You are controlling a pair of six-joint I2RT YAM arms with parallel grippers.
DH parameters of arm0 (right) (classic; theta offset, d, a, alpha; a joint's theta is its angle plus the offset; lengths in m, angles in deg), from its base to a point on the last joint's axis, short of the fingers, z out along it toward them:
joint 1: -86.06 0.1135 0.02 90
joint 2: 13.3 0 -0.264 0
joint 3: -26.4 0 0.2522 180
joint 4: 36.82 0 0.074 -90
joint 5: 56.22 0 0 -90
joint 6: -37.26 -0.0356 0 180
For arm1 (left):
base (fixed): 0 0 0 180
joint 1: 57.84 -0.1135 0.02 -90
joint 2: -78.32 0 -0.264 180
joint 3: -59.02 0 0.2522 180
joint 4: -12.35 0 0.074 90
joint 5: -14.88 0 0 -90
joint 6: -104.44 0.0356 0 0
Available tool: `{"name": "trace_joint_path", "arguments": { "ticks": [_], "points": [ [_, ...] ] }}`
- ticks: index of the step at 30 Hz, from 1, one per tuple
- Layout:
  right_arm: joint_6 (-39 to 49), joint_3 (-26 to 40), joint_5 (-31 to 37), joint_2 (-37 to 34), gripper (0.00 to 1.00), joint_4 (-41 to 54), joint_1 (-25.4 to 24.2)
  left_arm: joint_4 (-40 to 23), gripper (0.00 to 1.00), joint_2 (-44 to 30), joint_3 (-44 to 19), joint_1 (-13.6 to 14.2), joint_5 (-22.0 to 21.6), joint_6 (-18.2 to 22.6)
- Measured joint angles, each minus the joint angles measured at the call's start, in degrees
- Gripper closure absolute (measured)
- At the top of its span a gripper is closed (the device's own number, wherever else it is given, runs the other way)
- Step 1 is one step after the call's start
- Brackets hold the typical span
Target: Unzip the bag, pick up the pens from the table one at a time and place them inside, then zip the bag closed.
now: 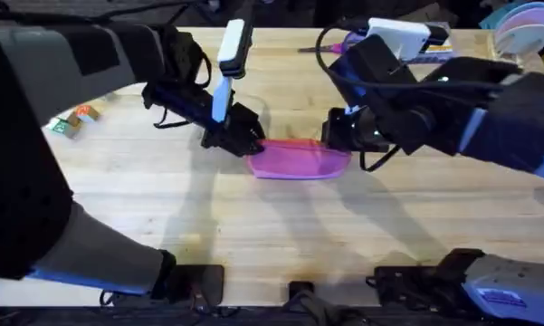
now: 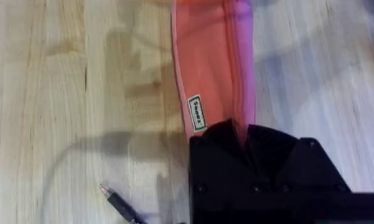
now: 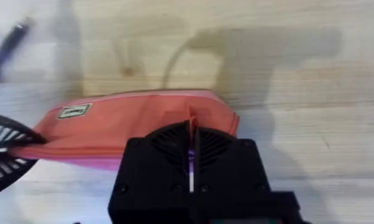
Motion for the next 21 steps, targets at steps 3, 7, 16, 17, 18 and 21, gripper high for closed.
{"name": "trace_joint_path", "arguments": {
  "ticks": [3,7,16,17,18,21],
  "points": [
    [0.0,0.0,-0.3,2.1,0.968,-0.6,0.0,0.0,0.958,0.0,0.0,0.0,0.0,0.0],
    [0.0,0.0,-2.6,5.0,0.967,-2.2,0.0,0.0,0.958,0.0,0.0,-0.1,-0.2,0.0],
    [-0.9,0.0,-4.3,5.7,0.967,-3.0,0.0,0.0,0.958,0.0,0.0,-0.3,-0.2,0.0],
    [-1.3,0.0,-4.3,5.7,0.967,-3.2,0.0,0.0,0.958,0.0,0.0,-0.3,-0.3,0.0],
    [-1.7,0.0,-4.4,5.7,0.967,-3.5,0.0,0.0,0.958,0.0,0.0,-0.3,-0.3,0.0],
    [-2.4,0.0,-5.5,5.7,0.967,-5.3,0.0,0.0,0.958,0.0,0.0,-0.4,-0.6,0.0]
  ]
}}
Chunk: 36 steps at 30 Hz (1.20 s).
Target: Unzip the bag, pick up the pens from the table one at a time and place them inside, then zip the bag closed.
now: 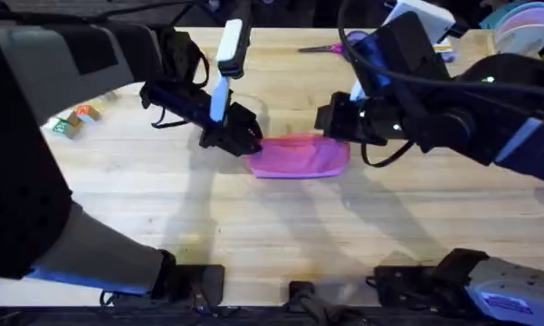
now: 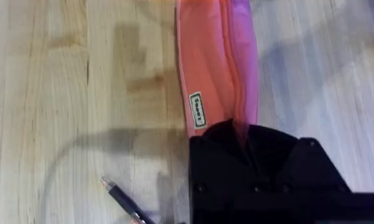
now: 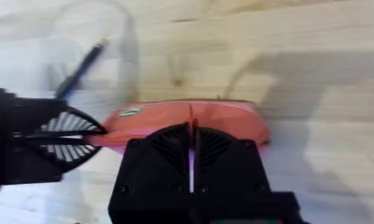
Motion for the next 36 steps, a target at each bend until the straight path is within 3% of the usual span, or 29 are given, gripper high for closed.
{"name": "trace_joint_path", "arguments": {
  "ticks": [23,34,35,36],
  "points": [
    [-4.5,0.0,-5.9,-9.3,0.967,-20.6,9.7,0.0,0.958,0.0,0.0,0.0,0.1,0.0],
    [-3.3,0.0,-7.4,-10.7,0.956,-22.2,10.9,-0.1,0.958,0.0,0.0,0.0,0.1,0.0],
    [-0.6,0.0,-8.0,-10.0,0.619,-22.4,11.1,-0.1,0.958,0.0,0.0,0.1,0.2,0.0],
    [0.4,0.0,-7.6,-9.3,0.475,-21.6,11.1,-0.3,0.958,0.0,0.0,0.1,0.1,0.2]
  ]
}}
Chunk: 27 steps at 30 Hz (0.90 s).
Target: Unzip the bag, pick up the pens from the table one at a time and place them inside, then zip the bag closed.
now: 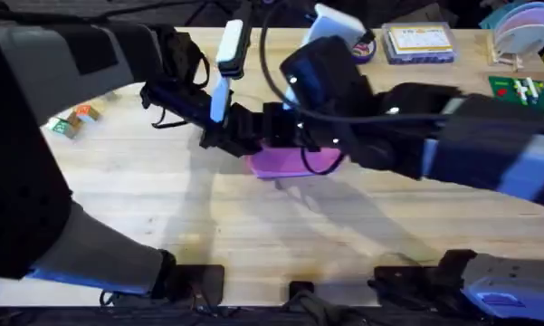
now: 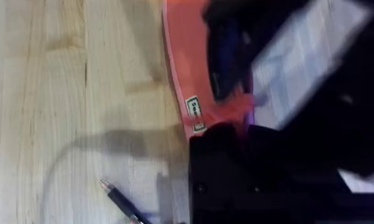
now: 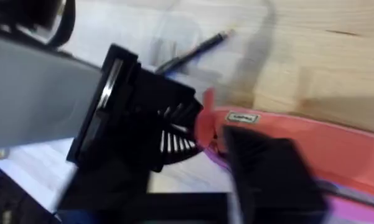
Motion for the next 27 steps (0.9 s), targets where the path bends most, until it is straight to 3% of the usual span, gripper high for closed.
{"name": "trace_joint_path", "arguments": {
  "ticks": [3,4,11,18,19,20,21,22,23,27],
  "points": [
    [2.3,0.0,0.7,3.2,0.056,3.8,-0.3,0.3,0.958,0.0,0.0,0.0,0.1,0.0],
    [3.2,0.1,1.0,4.3,0.018,5.6,-0.3,0.3,0.958,0.0,0.0,0.1,0.1,0.0],
    [10.8,0.1,3.0,12.0,0.004,17.3,-0.9,0.3,0.958,0.0,0.0,0.1,0.2,0.0],
    [14.7,0.1,3.3,19.1,0.004,22.5,-0.9,0.3,0.956,0.0,0.0,0.1,0.2,0.0],
    [15.1,0.1,3.3,19.7,0.004,22.9,-0.9,0.3,0.889,0.0,0.0,0.1,0.2,0.1],
    [15.4,0.1,3.4,20.3,0.004,23.3,-0.9,0.3,0.732,0.0,0.0,0.1,0.3,0.2],
    [16.6,0.1,4.0,21.3,0.004,24.5,-0.9,0.3,0.278,0.0,0.0,0.1,0.4,0.2],
    [17.4,0.1,4.2,21.5,0.004,24.8,-0.9,0.3,0.112,0.0,0.0,0.1,0.4,0.2],
    [18.4,0.1,4.3,21.6,0.004,25.1,-0.9,0.3,0.037,0.0,0.0,0.1,0.4,0.1],
    [23.0,0.1,4.4,21.7,0.005,25.6,-0.9,0.3,0.009,0.0,0.0,0.1,0.4,0.0]
  ]
}}
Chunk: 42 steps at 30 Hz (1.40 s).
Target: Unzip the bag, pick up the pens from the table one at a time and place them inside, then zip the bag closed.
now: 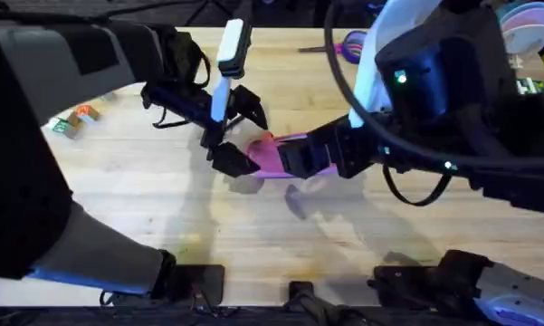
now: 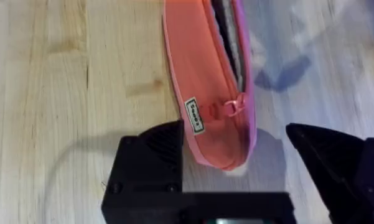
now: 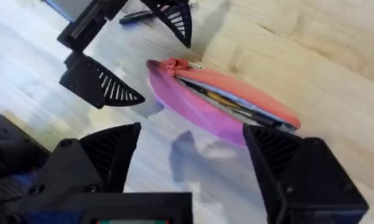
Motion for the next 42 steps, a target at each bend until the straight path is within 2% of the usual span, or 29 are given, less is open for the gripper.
{"name": "trace_joint_path", "arguments": {
  "ticks": [8,9,15,19,24,32,42],
  "points": [
    [9.8,3.2,-2.2,0.0,0.005,4.6,0.0,-1.2,0.008,0.0,0.0,-0.2,0.2,0.0],
    [12.5,6.8,-3.6,0.0,0.005,7.9,-0.5,-3.9,0.006,0.2,-0.1,-1.0,0.7,0.0],
    [20.0,13.8,-7.0,-1.2,0.005,14.2,-4.0,-9.2,0.007,6.3,-0.2,-5.5,1.3,0.0],
    [26.6,15.0,-7.9,-2.2,0.005,14.2,-7.1,-12.2,0.007,12.8,-0.3,-8.1,1.5,0.0],
    [40.9,15.0,-8.0,-2.6,0.004,13.7,-10.0,-14.0,0.007,18.6,-0.5,-9.9,1.6,0.0],
    [58.3,15.0,-8.0,-4.2,0.004,13.3,-10.5,-14.2,0.007,20.5,-0.5,-10.5,1.7,0.0],
    [64.2,15.1,-9.3,-5.8,0.004,13.5,-10.5,-14.2,0.007,20.5,-0.5,-10.5,1.7,0.0]
  ]
}}
